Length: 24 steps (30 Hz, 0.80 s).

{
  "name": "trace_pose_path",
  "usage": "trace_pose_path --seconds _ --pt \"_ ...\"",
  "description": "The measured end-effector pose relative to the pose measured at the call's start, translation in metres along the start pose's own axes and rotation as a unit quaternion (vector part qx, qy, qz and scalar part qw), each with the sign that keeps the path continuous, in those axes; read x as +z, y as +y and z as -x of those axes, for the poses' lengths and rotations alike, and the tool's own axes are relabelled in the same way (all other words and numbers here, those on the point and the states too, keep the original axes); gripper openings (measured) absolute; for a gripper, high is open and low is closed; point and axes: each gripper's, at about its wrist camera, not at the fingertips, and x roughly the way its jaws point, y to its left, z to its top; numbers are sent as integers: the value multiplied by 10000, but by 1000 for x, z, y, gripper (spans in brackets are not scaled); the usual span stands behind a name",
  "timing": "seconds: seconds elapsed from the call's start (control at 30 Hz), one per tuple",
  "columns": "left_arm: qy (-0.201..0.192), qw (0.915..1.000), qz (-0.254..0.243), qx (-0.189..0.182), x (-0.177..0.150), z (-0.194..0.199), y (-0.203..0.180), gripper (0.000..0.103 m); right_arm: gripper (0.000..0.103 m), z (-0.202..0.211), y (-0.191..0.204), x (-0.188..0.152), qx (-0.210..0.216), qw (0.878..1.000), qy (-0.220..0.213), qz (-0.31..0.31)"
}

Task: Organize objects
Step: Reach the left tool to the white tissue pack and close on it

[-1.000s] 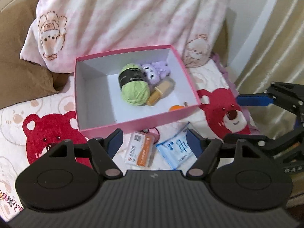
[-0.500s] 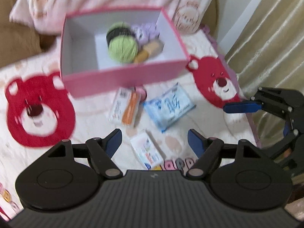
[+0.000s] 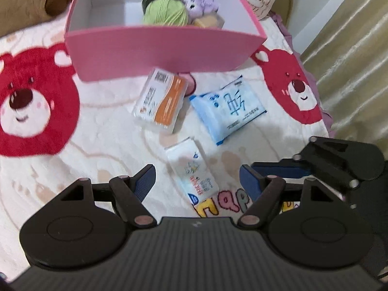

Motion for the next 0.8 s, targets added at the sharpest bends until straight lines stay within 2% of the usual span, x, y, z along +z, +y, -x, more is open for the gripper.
trace_pose_path --seconds 0.17,0.33,0.43,0.53,0.57,0.63,0.7,0.8 --pt "-124 9998 74 -158 -12 -20 9 73 74 -30 11 -11 -262 9991 226 262" --pt "-211 9996 177 -58 -16 -43 16 72 74 -55 8 -20 -433 9988 236 49" --pt "-291 9992 214 -175 -22 -51 21 64 72 -67 6 -22 -592 9979 225 -113" --pt "-273 9986 328 -324 -28 -61 25 49 62 -73 5 -24 -632 9976 220 -181" --pt "-285 9983 362 -362 -30 -63 26 44 56 -74 6 -24 -723 9971 232 -61" --pt "-378 9977 390 -415 -33 -68 28 38 51 -77 8 -23 -914 9951 324 172" --pt "-469 9969 462 -434 -35 -72 30 38 51 -79 8 -23 -914 9950 371 137" --pt "-363 9970 526 -434 -32 -75 31 38 51 -82 6 -23 -952 9947 382 82"
